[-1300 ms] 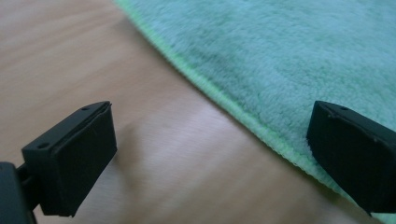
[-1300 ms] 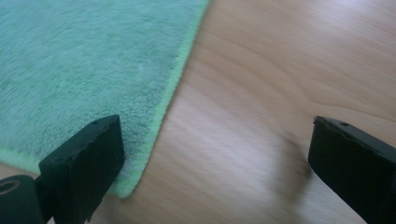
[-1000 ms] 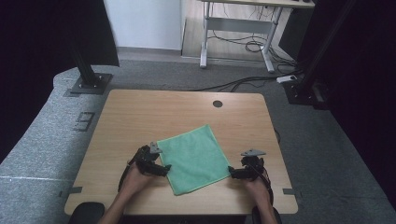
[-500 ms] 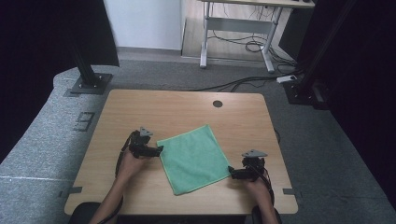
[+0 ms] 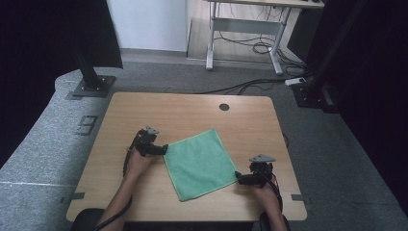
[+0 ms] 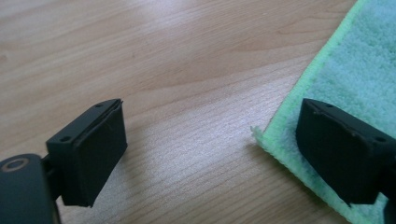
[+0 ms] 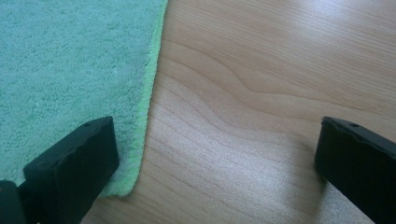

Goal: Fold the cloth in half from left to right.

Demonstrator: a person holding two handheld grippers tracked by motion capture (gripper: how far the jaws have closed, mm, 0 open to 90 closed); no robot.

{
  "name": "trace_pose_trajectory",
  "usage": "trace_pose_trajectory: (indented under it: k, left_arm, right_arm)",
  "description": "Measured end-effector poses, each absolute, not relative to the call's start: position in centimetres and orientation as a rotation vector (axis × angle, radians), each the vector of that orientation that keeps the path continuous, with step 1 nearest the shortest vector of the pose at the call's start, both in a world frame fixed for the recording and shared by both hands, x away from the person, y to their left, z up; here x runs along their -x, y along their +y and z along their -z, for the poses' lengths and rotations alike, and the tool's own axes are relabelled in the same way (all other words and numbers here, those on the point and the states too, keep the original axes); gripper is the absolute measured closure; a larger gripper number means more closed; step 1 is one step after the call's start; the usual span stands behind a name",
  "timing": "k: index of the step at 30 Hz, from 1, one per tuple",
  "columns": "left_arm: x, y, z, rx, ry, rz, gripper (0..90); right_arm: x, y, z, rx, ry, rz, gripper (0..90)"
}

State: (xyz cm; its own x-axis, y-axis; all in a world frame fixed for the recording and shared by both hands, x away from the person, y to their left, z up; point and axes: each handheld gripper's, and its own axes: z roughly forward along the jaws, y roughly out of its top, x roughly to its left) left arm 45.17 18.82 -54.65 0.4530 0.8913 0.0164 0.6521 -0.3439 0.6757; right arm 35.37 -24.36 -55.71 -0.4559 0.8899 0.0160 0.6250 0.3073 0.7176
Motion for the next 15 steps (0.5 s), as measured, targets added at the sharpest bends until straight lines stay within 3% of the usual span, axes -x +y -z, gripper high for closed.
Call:
trace_pose_trajectory:
  k: [5,15]
  left_arm:
    - [-45.41,19.33,54.84,-2.099,1.313,-0.487,1.1]
    - [-45.34,19.35,54.84,-2.096,1.307,-0.487,2.3]
  right_arm:
    - [-35.37,-24.36,55.71,-1.352,2.196,-0.942,0.0]
    - [-35.41,-24.27,55.55,-1.336,2.229,-0.959,0.4]
